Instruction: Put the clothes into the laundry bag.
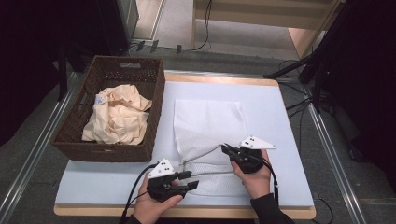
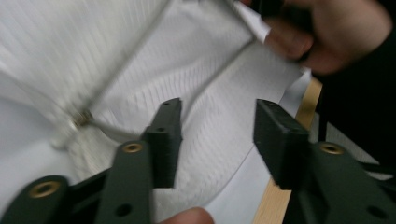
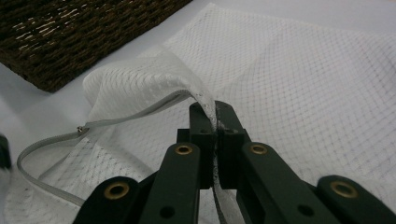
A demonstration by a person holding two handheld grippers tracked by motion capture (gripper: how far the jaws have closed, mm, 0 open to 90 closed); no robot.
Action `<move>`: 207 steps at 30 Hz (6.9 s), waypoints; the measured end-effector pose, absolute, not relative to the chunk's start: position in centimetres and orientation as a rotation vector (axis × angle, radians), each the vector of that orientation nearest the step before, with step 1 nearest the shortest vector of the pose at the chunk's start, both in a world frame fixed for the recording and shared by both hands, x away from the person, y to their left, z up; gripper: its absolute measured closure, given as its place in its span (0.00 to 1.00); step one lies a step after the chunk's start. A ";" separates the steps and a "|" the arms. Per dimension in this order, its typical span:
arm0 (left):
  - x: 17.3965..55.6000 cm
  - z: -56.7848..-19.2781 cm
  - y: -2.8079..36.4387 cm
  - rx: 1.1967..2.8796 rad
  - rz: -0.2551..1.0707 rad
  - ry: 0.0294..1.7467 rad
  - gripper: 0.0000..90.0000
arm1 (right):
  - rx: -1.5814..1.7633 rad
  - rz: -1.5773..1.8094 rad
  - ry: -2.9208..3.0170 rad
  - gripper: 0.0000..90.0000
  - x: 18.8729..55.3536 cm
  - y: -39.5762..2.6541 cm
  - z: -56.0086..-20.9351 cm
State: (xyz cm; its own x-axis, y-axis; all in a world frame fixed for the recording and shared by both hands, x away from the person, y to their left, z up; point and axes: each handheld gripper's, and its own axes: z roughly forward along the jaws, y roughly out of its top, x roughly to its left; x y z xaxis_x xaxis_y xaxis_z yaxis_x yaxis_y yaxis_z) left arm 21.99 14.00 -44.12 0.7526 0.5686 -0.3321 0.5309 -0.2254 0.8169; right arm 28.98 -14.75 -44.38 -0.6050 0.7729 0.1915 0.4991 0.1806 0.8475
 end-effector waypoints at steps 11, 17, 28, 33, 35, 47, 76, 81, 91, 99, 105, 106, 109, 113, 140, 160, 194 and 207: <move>23.6 -39.8 15.3 1.846 0.169 0.842 0.16 | 1.210 1.400 2.185 0.97 28.9 -14.9 -44.4; 25.5 -38.5 16.0 1.845 0.202 0.886 0.13 | 1.204 1.396 2.184 0.96 28.8 -14.8 -44.4; 29.2 -36.5 17.2 1.832 0.253 0.928 0.04 | 1.196 1.408 2.195 0.97 28.9 -14.7 -44.5; 31.0 -36.3 18.1 1.807 0.256 0.984 0.00 | 1.193 1.405 2.199 0.97 28.9 -14.7 -44.6; 31.7 -36.2 18.7 1.770 0.218 1.007 0.00 | 1.195 1.404 2.199 0.97 28.9 -14.7 -44.6; 35.5 -34.4 21.1 1.743 0.287 1.100 0.00 | 1.189 1.409 2.203 0.97 28.9 -14.7 -44.7; 43.0 -40.0 32.8 1.906 0.225 1.668 0.00 | 1.186 1.399 2.218 0.97 29.0 -14.8 -45.1; 43.6 -41.1 32.9 1.938 0.161 1.756 0.00 | 1.187 1.395 2.220 0.97 28.9 -14.7 -45.2; 44.3 -42.1 32.5 2.023 0.285 1.976 0.00 | 1.182 1.392 2.227 0.97 28.7 -14.7 -45.3; 44.5 -42.2 32.3 2.088 0.262 1.960 0.15 | 1.189 1.389 2.231 0.97 28.7 -14.7 -45.5; 44.3 -41.2 31.7 2.046 0.279 1.876 0.69 | 1.193 1.387 2.227 0.97 28.9 -14.7 -45.5; 44.3 -41.0 31.5 2.027 0.198 1.809 0.76 | 1.190 1.389 2.224 0.97 28.9 -14.8 -45.4; 44.2 -40.9 30.7 2.043 0.070 1.662 0.78 | 1.189 1.392 2.222 0.97 29.0 -14.8 -45.5; 43.9 -40.3 28.9 2.098 0.050 1.469 0.67 | 1.193 1.386 2.225 0.97 29.1 -14.8 -45.6; 44.0 -40.0 30.0 1.892 -0.142 1.428 0.77 | 1.200 1.380 2.224 0.93 29.0 -14.8 -45.7; 44.1 -40.9 32.8 1.959 -0.017 1.772 0.57 | 1.208 1.375 2.226 0.91 29.1 -14.8 -45.8; 43.6 -42.0 25.7 2.454 0.114 1.468 0.56 | 1.207 1.407 2.252 0.99 29.1 -14.7 -45.8; 43.2 -38.2 28.1 2.123 0.109 1.381 0.72 | 1.207 1.425 2.233 0.99 29.1 -15.2 -45.7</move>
